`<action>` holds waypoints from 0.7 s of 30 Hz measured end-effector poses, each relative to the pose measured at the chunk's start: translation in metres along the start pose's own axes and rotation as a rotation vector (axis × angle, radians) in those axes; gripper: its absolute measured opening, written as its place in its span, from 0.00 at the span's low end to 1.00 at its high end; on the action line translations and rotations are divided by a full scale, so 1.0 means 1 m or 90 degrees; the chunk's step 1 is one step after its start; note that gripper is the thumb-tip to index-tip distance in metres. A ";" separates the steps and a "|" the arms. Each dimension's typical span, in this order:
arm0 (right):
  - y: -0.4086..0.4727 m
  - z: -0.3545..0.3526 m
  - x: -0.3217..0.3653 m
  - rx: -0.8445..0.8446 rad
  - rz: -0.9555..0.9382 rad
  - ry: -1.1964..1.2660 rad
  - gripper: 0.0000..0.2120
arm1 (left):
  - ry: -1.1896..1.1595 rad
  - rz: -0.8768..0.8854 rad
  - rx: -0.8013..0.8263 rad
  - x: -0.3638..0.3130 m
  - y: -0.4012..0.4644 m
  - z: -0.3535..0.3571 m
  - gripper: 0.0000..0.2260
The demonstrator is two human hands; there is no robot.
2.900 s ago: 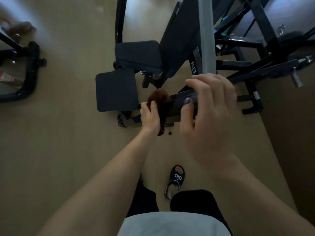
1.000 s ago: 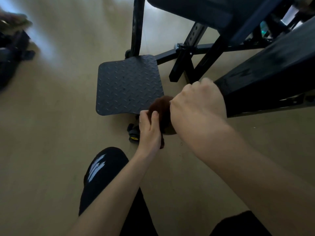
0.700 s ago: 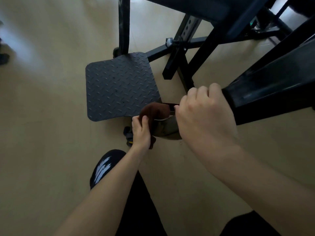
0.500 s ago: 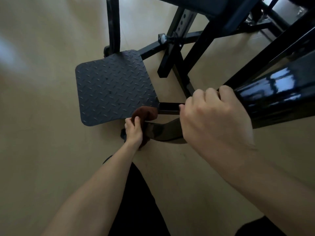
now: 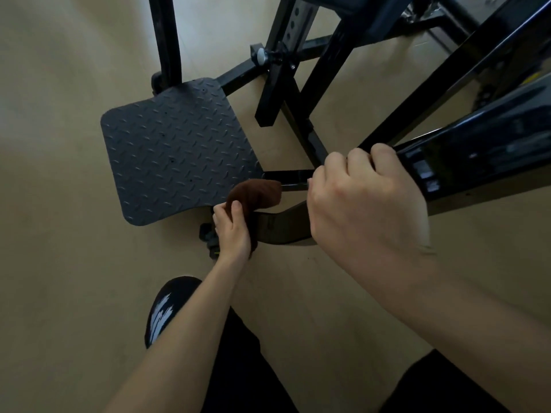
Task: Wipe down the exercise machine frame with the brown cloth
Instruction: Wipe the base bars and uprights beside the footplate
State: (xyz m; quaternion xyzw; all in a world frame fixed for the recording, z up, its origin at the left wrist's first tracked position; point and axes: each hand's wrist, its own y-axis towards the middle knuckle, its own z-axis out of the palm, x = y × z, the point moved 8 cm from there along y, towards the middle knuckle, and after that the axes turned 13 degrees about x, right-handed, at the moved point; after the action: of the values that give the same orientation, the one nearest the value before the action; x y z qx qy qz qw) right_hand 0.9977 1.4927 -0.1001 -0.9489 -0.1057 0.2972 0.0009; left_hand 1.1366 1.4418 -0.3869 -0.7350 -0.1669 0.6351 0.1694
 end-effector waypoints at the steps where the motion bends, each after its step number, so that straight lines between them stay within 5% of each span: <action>1: 0.000 0.000 0.000 -0.002 -0.005 0.001 0.23 | 0.001 -0.024 -0.003 0.006 0.009 -0.005 0.12; 11: 0.004 0.005 -0.003 0.007 -0.003 -0.028 0.21 | 0.038 -0.235 -0.045 0.053 0.076 -0.035 0.24; 21: 0.002 0.007 -0.002 -0.015 0.027 -0.052 0.18 | 0.018 -0.239 -0.063 0.048 0.064 -0.037 0.22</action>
State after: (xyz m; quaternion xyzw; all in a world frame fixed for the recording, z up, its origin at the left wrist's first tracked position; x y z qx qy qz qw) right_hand 0.9928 1.4898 -0.1046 -0.9380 -0.0886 0.3344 -0.0206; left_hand 1.1822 1.4053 -0.4534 -0.7071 -0.3299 0.5730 0.2508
